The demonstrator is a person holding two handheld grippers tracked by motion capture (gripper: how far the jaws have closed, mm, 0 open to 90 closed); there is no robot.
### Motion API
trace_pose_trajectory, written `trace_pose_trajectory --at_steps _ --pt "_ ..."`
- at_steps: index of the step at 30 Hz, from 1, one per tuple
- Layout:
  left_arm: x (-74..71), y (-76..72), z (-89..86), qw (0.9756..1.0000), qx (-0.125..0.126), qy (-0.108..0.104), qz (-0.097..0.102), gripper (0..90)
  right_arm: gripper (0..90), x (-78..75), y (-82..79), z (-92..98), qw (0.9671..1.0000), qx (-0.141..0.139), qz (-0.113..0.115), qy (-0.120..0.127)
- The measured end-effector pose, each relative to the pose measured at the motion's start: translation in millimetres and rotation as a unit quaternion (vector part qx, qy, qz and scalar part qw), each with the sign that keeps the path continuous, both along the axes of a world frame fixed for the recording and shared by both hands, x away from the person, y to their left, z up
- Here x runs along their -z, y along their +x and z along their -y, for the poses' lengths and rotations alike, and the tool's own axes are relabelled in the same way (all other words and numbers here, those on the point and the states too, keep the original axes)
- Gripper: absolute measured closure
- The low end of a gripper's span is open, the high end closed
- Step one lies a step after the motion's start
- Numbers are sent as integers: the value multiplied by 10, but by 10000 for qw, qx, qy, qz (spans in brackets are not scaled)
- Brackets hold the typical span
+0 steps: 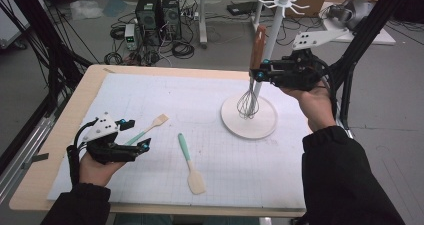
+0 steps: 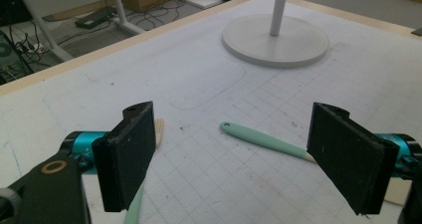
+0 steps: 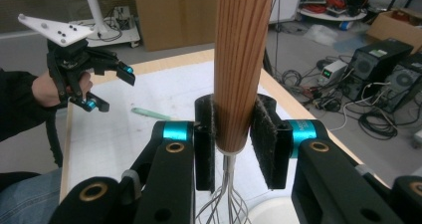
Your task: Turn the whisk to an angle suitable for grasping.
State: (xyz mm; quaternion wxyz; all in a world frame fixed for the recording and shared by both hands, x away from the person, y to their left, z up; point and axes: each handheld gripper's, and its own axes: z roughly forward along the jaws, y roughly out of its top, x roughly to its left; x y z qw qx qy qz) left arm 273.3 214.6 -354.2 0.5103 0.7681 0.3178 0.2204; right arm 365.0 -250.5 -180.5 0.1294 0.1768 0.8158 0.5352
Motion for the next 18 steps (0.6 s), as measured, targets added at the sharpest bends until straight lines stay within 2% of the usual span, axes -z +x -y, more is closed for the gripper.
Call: trace_pose_trajectory --at_steps 8,18 --pt "20 4 -11 10000 -41 -16 -1 196 724 -29 38 99 9999 124 19 -3" --pt "32 11 -7 10000 -17 14 20 196 724 -28 83 228 9997 236 -67 89"
